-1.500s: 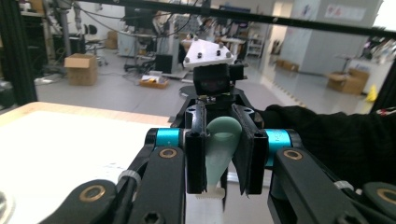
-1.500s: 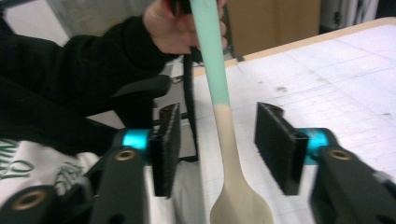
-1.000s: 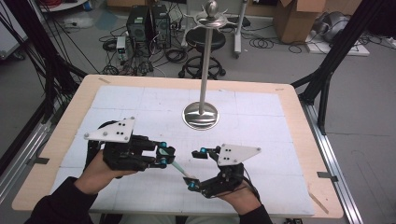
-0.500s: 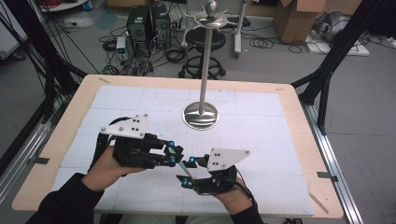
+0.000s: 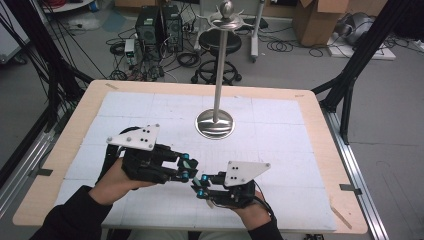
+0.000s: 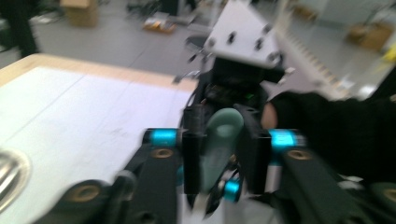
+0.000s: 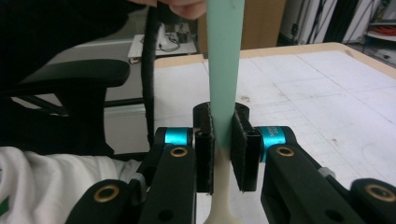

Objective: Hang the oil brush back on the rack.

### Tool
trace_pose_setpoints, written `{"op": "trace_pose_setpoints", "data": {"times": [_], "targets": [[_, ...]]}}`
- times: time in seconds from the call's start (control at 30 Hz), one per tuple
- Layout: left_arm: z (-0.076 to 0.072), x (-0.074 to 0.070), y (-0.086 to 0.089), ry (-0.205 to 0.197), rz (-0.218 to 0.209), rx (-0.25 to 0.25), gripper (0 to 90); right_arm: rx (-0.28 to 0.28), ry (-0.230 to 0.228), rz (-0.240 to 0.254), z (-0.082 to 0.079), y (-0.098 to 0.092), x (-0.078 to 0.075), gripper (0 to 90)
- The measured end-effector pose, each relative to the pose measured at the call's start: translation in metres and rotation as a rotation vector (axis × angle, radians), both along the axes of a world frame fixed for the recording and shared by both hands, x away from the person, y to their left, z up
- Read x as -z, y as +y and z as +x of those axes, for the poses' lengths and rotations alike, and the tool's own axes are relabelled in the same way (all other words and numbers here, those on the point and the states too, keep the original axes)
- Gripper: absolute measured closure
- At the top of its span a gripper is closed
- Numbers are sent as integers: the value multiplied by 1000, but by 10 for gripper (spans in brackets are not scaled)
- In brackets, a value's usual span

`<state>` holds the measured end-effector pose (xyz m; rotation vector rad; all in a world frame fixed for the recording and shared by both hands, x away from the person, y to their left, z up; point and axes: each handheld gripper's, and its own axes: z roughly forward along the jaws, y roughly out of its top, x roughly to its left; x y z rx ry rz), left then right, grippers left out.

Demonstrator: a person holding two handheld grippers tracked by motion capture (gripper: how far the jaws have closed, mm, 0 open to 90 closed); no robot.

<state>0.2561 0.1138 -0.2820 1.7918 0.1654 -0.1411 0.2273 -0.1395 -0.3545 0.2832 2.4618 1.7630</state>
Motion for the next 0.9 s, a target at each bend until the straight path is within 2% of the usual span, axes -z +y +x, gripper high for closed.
{"op": "trace_pose_setpoints", "data": {"times": [0.03,0.07,0.17,0.23,0.37,0.43,0.53,0.6,0.73,0.9], "targets": [[0,2,-1,10,-28,-9,405,-11,2,0,0,0,0,809],[-1,3,0,6,-56,2,323,-18,3,4,0,0,0,810],[0,9,1,11,-133,19,321,-39,20,33,-1,0,0,809],[0,11,2,14,-164,30,319,-55,24,61,0,-1,-1,810],[0,13,4,-3,-202,57,318,-88,50,114,1,-4,-2,810],[-1,14,4,-9,-208,69,318,-111,58,140,1,-3,-2,810],[-1,13,3,1,-233,74,316,-147,71,154,1,-1,-1,809],[0,13,4,3,-233,82,333,-160,74,158,1,0,-1,809],[-1,13,3,-9,-234,116,474,-176,88,165,2,1,-1,809],[0,14,3,0,-247,152,585,-197,98,175,2,2,0,809]]}}
